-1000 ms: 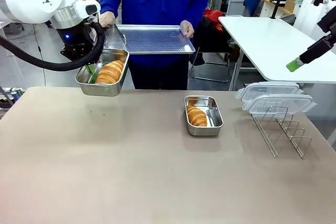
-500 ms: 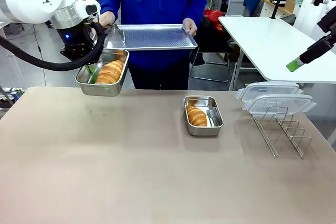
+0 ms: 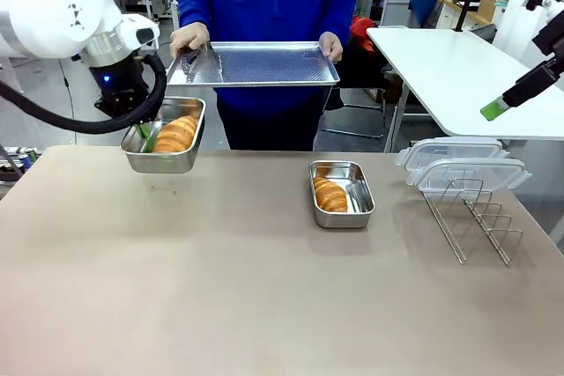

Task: Place the bread in airtight containers.
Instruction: Once an object is inside an Airtight Container , place the container in the center of the table.

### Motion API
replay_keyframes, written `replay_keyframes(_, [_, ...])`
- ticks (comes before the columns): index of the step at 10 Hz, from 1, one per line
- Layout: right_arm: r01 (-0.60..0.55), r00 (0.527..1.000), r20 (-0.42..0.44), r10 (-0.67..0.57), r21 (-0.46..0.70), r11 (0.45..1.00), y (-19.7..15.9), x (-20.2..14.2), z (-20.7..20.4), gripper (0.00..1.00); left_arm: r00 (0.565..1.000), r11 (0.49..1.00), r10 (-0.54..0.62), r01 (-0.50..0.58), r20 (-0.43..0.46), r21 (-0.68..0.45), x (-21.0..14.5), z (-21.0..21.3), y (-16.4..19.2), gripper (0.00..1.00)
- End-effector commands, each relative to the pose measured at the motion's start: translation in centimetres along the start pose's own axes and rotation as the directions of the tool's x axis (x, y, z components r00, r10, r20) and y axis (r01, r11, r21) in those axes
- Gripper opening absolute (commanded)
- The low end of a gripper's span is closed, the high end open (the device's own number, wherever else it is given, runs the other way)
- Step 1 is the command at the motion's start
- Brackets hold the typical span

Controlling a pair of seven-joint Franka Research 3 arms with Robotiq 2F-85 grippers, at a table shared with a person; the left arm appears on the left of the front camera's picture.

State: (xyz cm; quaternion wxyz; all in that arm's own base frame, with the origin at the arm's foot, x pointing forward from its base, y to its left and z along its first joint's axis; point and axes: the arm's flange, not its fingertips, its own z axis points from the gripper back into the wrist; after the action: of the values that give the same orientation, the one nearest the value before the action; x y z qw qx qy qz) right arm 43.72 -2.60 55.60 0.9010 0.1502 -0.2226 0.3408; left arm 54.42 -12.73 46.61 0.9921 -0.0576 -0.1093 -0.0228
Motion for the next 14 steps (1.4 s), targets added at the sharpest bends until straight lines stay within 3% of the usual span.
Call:
replay_keyframes(1, [-0.001, 1.0, 0.025, 0.001, 0.007, 1.0, -0.1, 0.1, -0.1, 1.0, 0.999, 0.999, 0.03, -0.029, 0.025, -0.02, -0.8, -2.2, 0.6, 0.03])
replay_keyframes(7, [-0.001, 1.0, 0.025, 0.001, 0.007, 1.0, -0.1, 0.1, -0.1, 1.0, 1.0, 1.0, -0.014, 0.014, 0.004, 0.02, -2.3, -11.5, 0.7, 0.03])
replay_keyframes(14, [-0.001, 1.0, 0.025, 0.001, 0.007, 1.0, -0.1, 0.1, -0.1, 1.0, 0.999, 0.999, 0.042, -0.042, -0.03, 0.004, -3.1, -15.0, 0.4, 0.03])
